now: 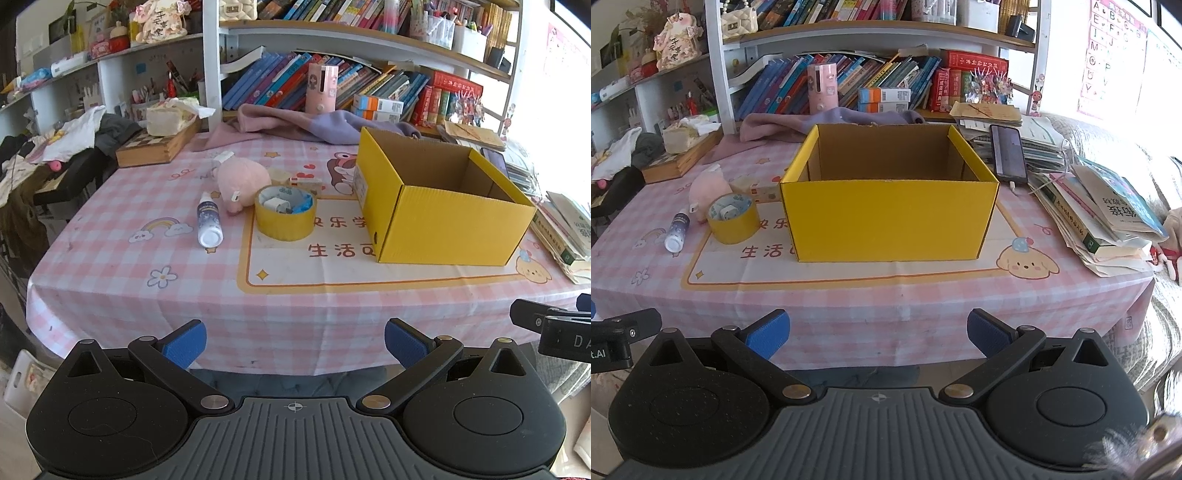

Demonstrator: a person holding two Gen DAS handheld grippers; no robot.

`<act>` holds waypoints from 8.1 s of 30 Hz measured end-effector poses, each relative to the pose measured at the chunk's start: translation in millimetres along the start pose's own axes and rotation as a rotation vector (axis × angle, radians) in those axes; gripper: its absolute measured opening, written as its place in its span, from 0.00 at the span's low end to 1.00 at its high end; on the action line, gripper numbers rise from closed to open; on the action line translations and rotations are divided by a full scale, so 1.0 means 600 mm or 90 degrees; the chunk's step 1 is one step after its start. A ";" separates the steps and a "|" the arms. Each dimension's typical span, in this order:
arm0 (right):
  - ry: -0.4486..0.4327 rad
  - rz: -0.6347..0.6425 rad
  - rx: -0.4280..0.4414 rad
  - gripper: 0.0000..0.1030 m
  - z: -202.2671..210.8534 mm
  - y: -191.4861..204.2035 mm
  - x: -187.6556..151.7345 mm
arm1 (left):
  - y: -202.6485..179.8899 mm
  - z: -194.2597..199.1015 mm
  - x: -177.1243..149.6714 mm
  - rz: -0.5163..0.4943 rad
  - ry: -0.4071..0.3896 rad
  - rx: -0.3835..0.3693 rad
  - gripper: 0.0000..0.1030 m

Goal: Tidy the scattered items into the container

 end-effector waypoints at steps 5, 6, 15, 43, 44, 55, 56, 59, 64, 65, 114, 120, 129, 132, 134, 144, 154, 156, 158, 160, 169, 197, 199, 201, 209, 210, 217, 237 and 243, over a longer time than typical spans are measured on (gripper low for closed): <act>0.002 0.004 0.002 1.00 -0.001 0.002 0.003 | 0.000 -0.002 0.001 -0.001 0.001 0.001 1.00; 0.003 0.005 0.003 1.00 -0.002 0.003 0.004 | 0.000 -0.002 0.001 -0.002 0.002 0.001 1.00; 0.007 0.016 0.009 1.00 -0.009 0.015 0.007 | 0.002 -0.008 0.001 -0.017 0.008 0.003 1.00; 0.015 0.034 0.019 1.00 -0.021 0.033 0.011 | 0.017 -0.019 0.000 -0.008 0.016 0.011 1.00; 0.015 0.036 0.020 1.00 -0.022 0.036 0.012 | 0.020 -0.020 0.000 -0.006 0.016 0.012 1.00; 0.006 0.078 0.062 0.99 -0.026 0.092 0.025 | 0.062 -0.015 0.000 0.020 0.013 0.028 1.00; 0.004 0.085 0.070 0.98 -0.025 0.099 0.027 | 0.066 -0.014 0.001 0.022 0.010 0.029 1.00; -0.007 0.104 0.095 0.95 -0.024 0.120 0.035 | 0.074 -0.010 0.005 0.018 -0.002 0.037 1.00; -0.016 0.125 0.122 0.92 -0.025 0.147 0.046 | 0.086 -0.010 0.009 0.018 -0.008 0.043 1.00; -0.016 0.129 0.125 0.92 -0.026 0.151 0.048 | 0.089 -0.011 0.010 0.024 -0.007 0.045 1.00; 0.050 0.264 0.229 0.94 -0.354 0.325 0.248 | 0.154 -0.314 0.168 -0.019 0.079 0.062 0.73; 0.114 0.246 0.243 0.95 -0.401 0.336 0.244 | 0.167 -0.342 0.166 -0.029 0.102 0.060 0.48; 0.189 0.198 0.248 0.94 -0.453 0.338 0.237 | 0.193 -0.366 0.178 -0.008 0.127 0.057 0.46; 0.216 0.172 0.258 0.93 -0.466 0.336 0.235 | 0.192 -0.372 0.182 -0.018 0.119 0.048 0.45; 0.212 0.178 0.261 0.85 -0.465 0.338 0.237 | 0.193 -0.372 0.182 -0.019 0.113 0.043 0.42; 0.105 0.185 0.264 0.83 -0.401 0.324 0.280 | 0.247 -0.327 0.211 0.221 0.074 -0.017 0.30; 0.022 0.169 0.283 0.83 -0.315 0.297 0.312 | 0.248 -0.232 0.241 0.324 -0.022 -0.096 0.30; 0.015 0.171 0.285 0.83 -0.299 0.294 0.308 | 0.246 -0.217 0.238 0.326 -0.028 -0.102 0.30; 0.002 0.174 0.291 0.83 -0.280 0.292 0.304 | 0.244 -0.201 0.230 0.331 -0.029 -0.109 0.30; -0.004 0.176 0.304 0.83 -0.261 0.291 0.297 | 0.241 -0.186 0.220 0.331 -0.028 -0.113 0.30; 0.001 0.184 0.321 0.83 -0.184 0.280 0.237 | 0.223 -0.108 0.155 0.342 -0.012 -0.131 0.30; 0.017 0.055 0.117 0.83 0.028 0.076 0.027 | 0.048 0.014 0.013 0.251 0.063 -0.317 0.30; 0.024 0.038 0.096 0.83 0.036 0.057 0.017 | 0.032 0.014 0.011 0.240 0.070 -0.336 0.30; 0.030 0.018 0.075 0.83 0.042 0.039 0.009 | 0.017 0.013 0.009 0.229 0.080 -0.354 0.30; 0.044 -0.023 0.008 0.83 0.060 -0.013 -0.014 | -0.041 0.003 0.006 0.181 0.116 -0.411 0.30; 0.045 -0.028 0.001 0.83 0.062 -0.019 -0.016 | -0.047 0.002 0.006 0.176 0.121 -0.416 0.30; 0.051 -0.052 -0.032 0.83 0.064 -0.052 -0.023 | -0.089 -0.009 0.011 0.140 0.142 -0.445 0.30; 0.031 -0.068 -0.006 0.83 0.008 -0.098 0.027 | -0.148 -0.043 0.067 0.105 0.124 -0.471 0.30; -0.002 -0.042 0.029 0.83 -0.017 -0.098 0.073 | -0.164 -0.049 0.108 0.082 0.079 -0.461 0.30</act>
Point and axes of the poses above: each gripper's, at about its wrist camera, not at the fingertips, and z roughly against the way its jaws point, y to its left, x to its top, the point moved 7 cm from there along -z, roughly the way its jaws point, and after that the axes turned 7 degrees about z, right-handed, at the moved point
